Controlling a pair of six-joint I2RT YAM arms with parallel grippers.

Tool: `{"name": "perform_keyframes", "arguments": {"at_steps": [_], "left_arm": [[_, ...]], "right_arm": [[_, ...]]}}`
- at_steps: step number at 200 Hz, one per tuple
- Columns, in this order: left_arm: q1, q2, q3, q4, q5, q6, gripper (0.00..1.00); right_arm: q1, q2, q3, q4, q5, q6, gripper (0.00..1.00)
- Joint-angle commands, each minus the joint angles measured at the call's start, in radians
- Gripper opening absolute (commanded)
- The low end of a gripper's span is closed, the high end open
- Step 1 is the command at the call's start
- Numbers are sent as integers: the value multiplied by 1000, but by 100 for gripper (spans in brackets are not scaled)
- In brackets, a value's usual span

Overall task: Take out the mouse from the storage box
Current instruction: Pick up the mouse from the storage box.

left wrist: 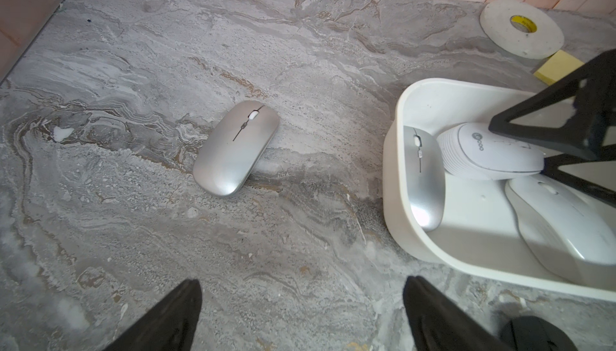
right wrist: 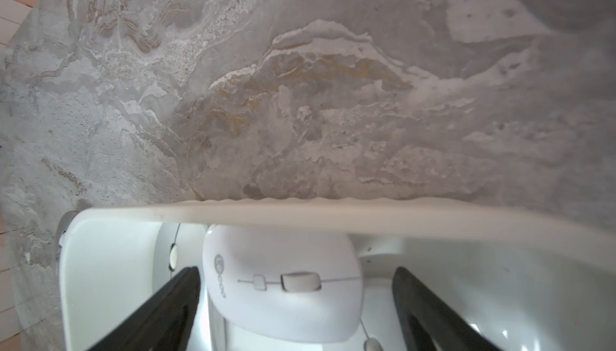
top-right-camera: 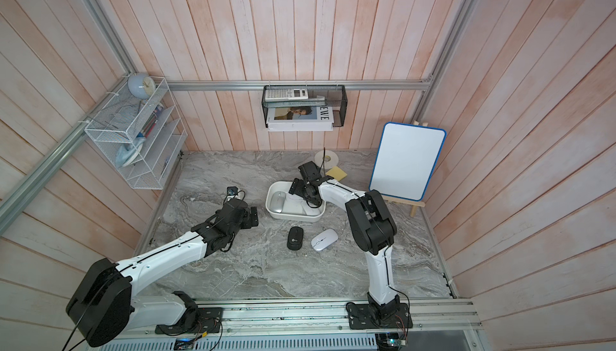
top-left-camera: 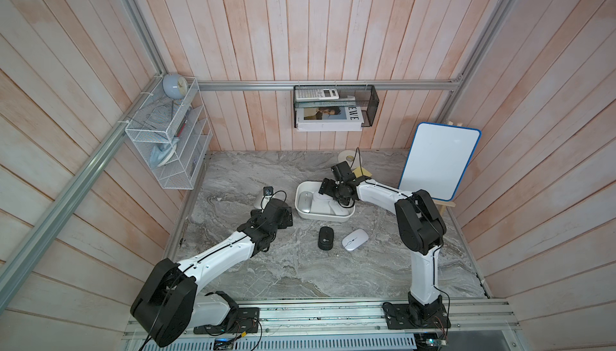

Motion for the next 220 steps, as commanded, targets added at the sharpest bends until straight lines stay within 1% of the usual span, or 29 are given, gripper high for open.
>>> {"name": "perform_keyframes", "arguments": {"at_steps": [1,62,128,164,220], "left_arm": [[8,2,-12,23,15,6,100],[9,12,-5,19,14,7,100],[9,14,-1,17,7,6,100],[10,11,4,5,-4,9,100],[10,7,3,-1,-14,13,100]], "right_arm": [[0,40,22,7,-54,16,94],[11,63,10,13,-67,30,91],[17,108,20,-18,-70,33,80],[13,83,24,-19,-62,29,64],[16,16,35,-43,-38,-7,35]]}}
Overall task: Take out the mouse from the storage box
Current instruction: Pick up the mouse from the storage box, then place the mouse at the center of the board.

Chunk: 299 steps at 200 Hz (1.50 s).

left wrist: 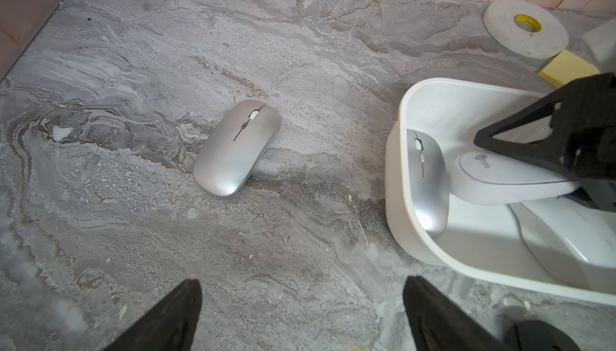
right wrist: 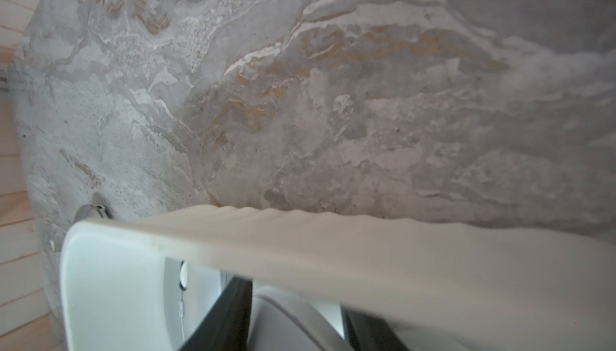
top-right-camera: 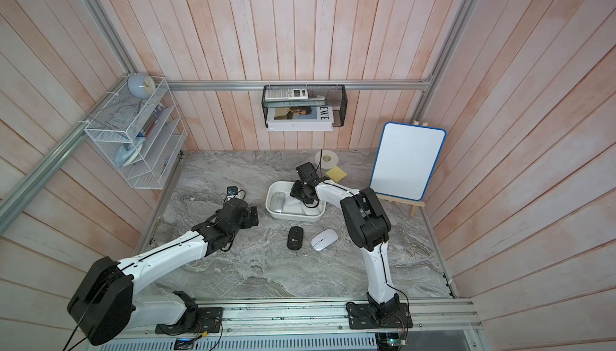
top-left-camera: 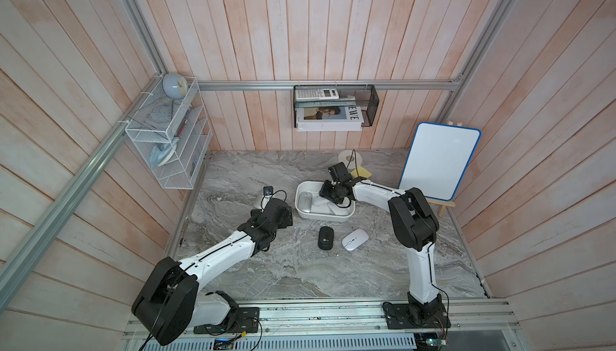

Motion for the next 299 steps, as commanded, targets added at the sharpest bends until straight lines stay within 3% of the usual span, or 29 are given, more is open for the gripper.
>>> {"name": "perform_keyframes", "arguments": {"at_steps": [1,23,66,134,193,231,299], "left_arm": [[6,-2,3,-6,-11,12,100],[6,-4,5,-9,-11,12,100],[6,-9,15,-24,-17,15,100],[6,-78,36,-62,-26,22,100],[7,-151,11,-56,-63,15,100],[7,-196,-15,-49,-107,0,100],[9,-243,-40,-52,-142,-5,100]], "right_arm": [[6,-34,10,-80,21,-29,34],[7,-58,-3,-70,13,-32,23],[6,-126,-20,-70,4,-46,16],[20,-367,-166,-51,-31,-70,14],[132,-535,-338,13,-87,-92,11],[222,-537,-390,74,-100,-106,11],[329,-378,-402,197,-141,-125,10]]}}
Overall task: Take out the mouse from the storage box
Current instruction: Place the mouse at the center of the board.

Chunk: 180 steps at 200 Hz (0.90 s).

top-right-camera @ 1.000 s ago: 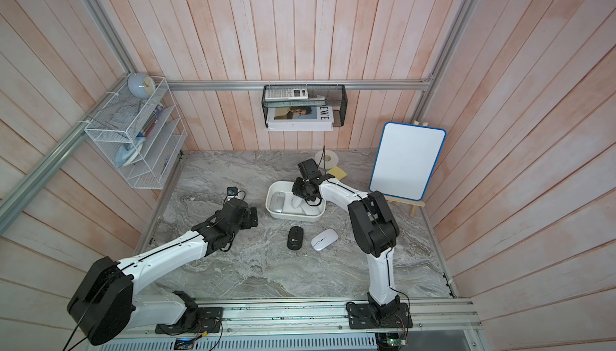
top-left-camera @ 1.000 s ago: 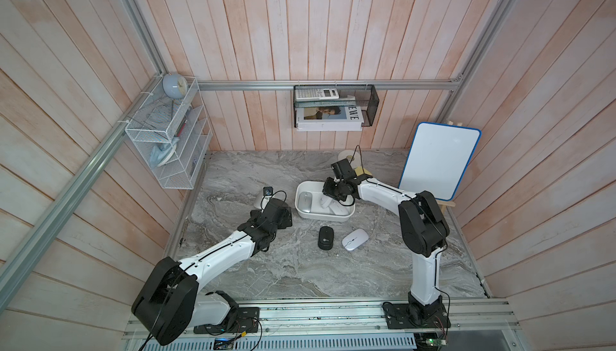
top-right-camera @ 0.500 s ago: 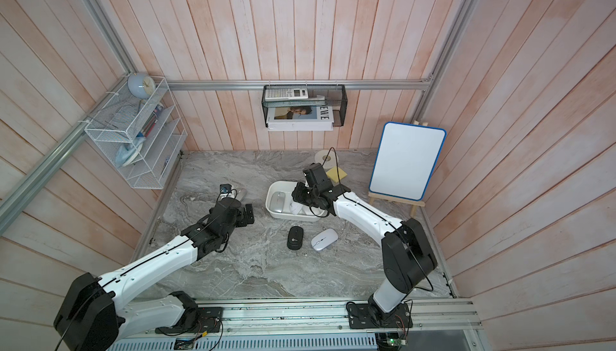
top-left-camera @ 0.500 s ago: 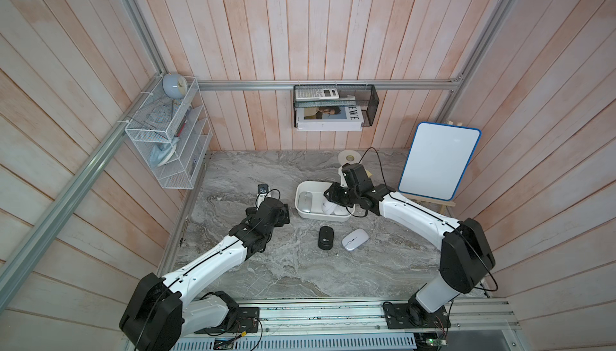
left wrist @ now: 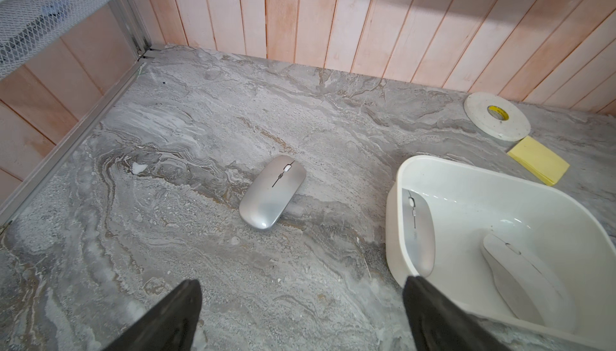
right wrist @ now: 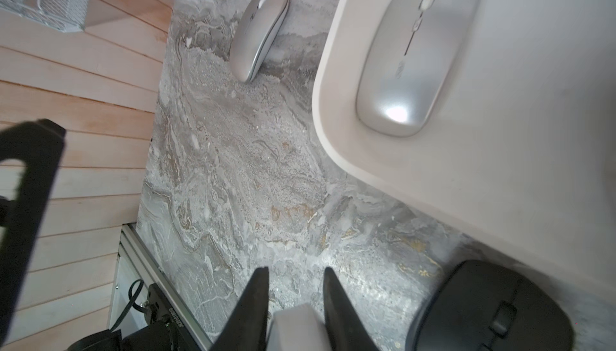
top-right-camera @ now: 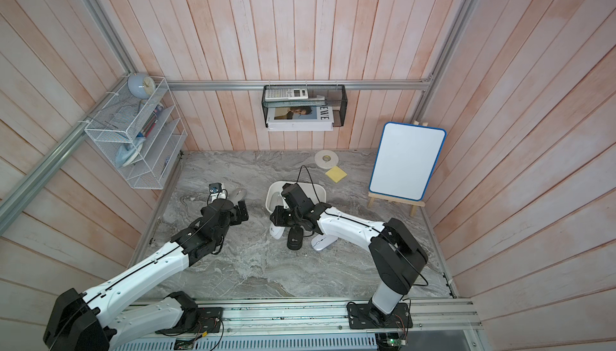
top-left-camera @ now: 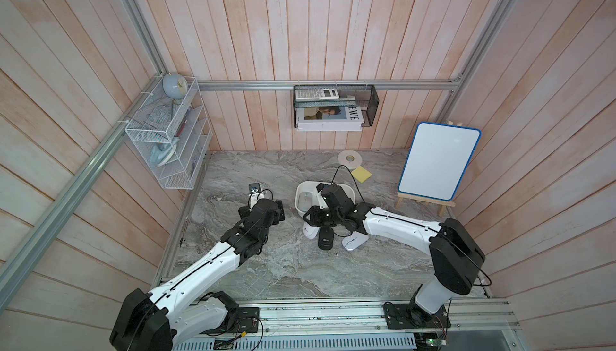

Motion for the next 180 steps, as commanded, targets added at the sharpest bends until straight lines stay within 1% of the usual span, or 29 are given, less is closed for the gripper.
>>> {"name": "perform_keyframes", "arguments": {"at_steps": [1,39,82,99,135,180], "left_arm": [[7,-19,-26,-1,-29,-7,100],[9,-22,-36,1,-29,-7,100],[10,-21,-41,5,-27,-6,100],[10,-23,-45,8,-27,-6,100],[12,-26,-47,7,-26,-4,100],[12,-40,-54,3,-30,0,100]], "right_arm": [[31,54,0,58,-25,-22,10],[72,131,20,80,-29,-39,9],[79,191,15,112,-45,-35,9],[79,206,18,111,-45,-43,10],[79,237,7,118,-38,-48,19],[76,213,-16,112,0,-63,39]]}}
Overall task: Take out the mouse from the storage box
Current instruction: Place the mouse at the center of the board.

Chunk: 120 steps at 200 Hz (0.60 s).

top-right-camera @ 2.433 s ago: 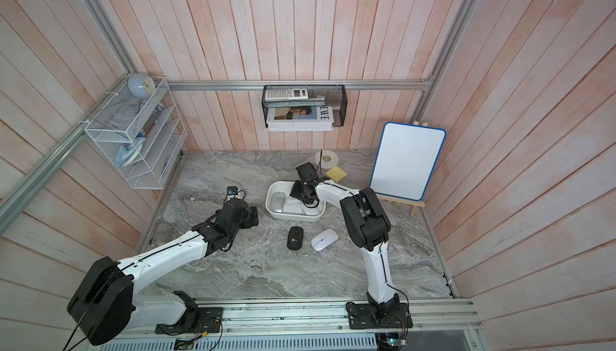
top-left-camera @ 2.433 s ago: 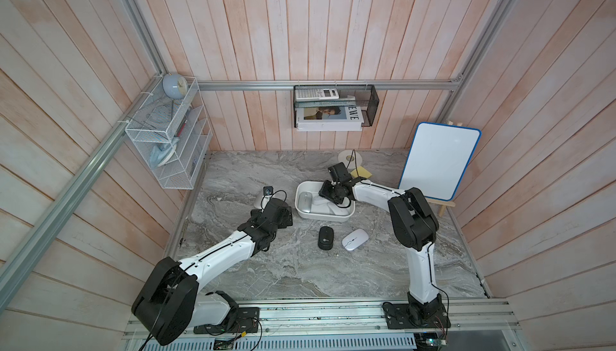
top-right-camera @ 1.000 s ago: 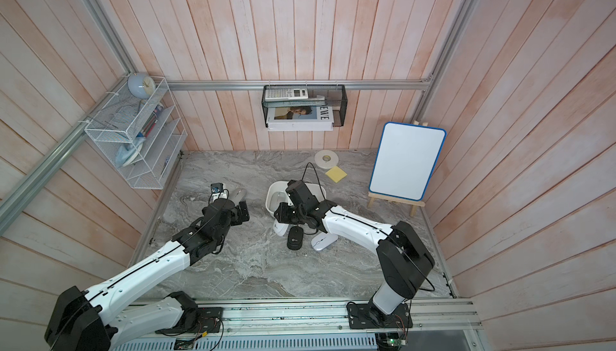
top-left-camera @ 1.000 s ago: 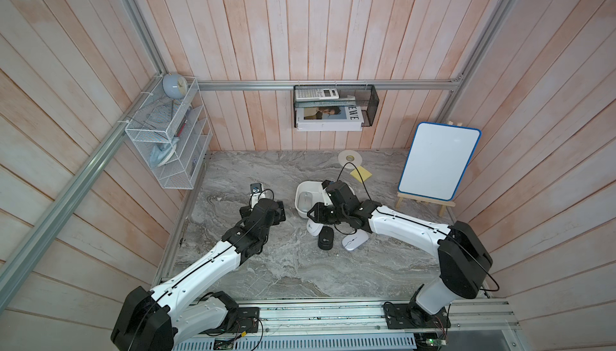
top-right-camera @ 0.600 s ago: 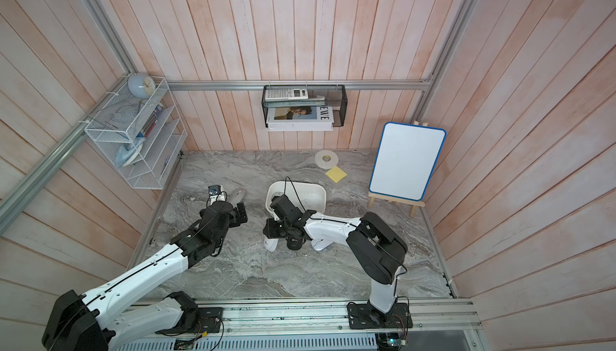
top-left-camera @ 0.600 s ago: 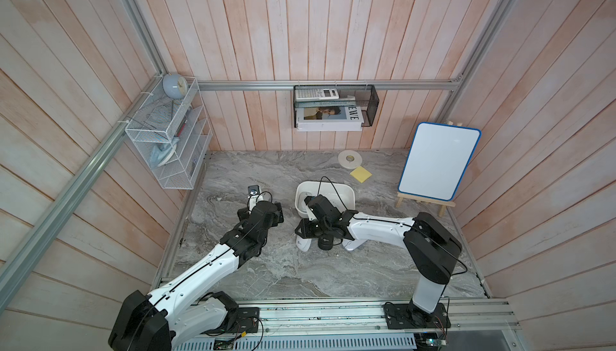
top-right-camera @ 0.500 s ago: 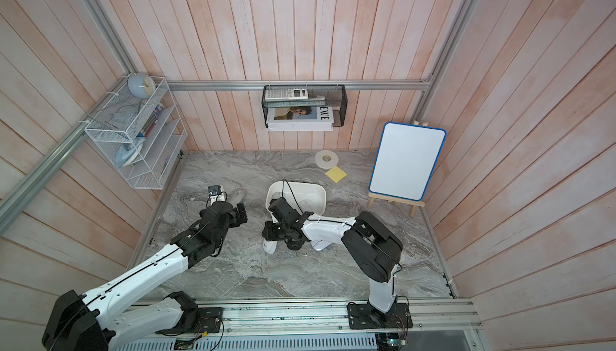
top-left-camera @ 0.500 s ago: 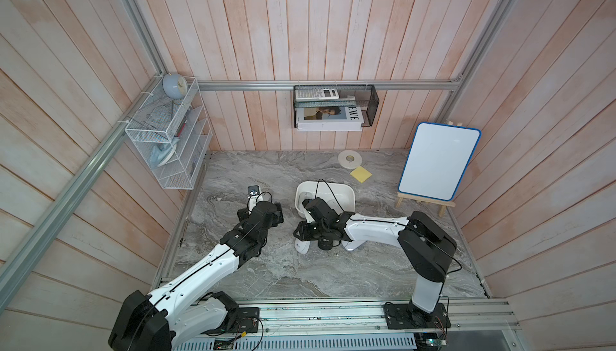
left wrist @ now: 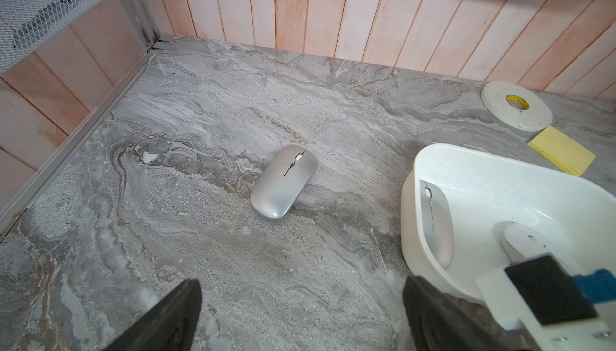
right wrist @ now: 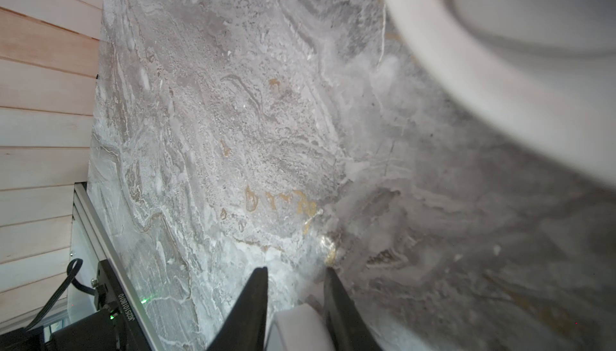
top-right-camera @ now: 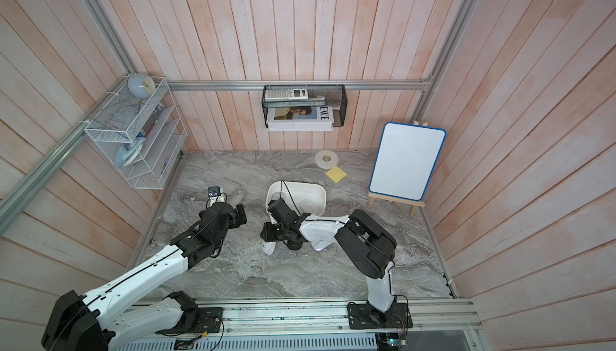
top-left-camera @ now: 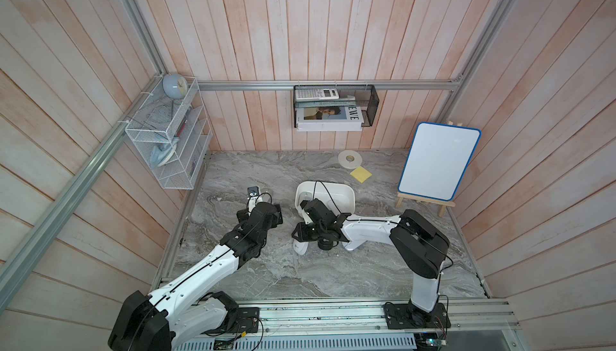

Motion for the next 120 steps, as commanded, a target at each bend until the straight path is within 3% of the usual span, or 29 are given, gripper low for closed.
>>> {"name": "perform_keyframes", "arguments": {"at_steps": [1,42,89,120], "left_arm": [[6,-22,-12,4,-23,0,100],[7,-24,-14,6,-21,-1,100],[7,-17,-10,5,-8,5,100],[7,20,23,-2,61,28,100]], "right_arm": [[0,4,-19,-6,35,-26,39],[-17,-2,-46,2,45,-17,45],[-17,-43,-40,-81,134,-54,66],[-19,-96,-3,-207,192,-121,76]]}}
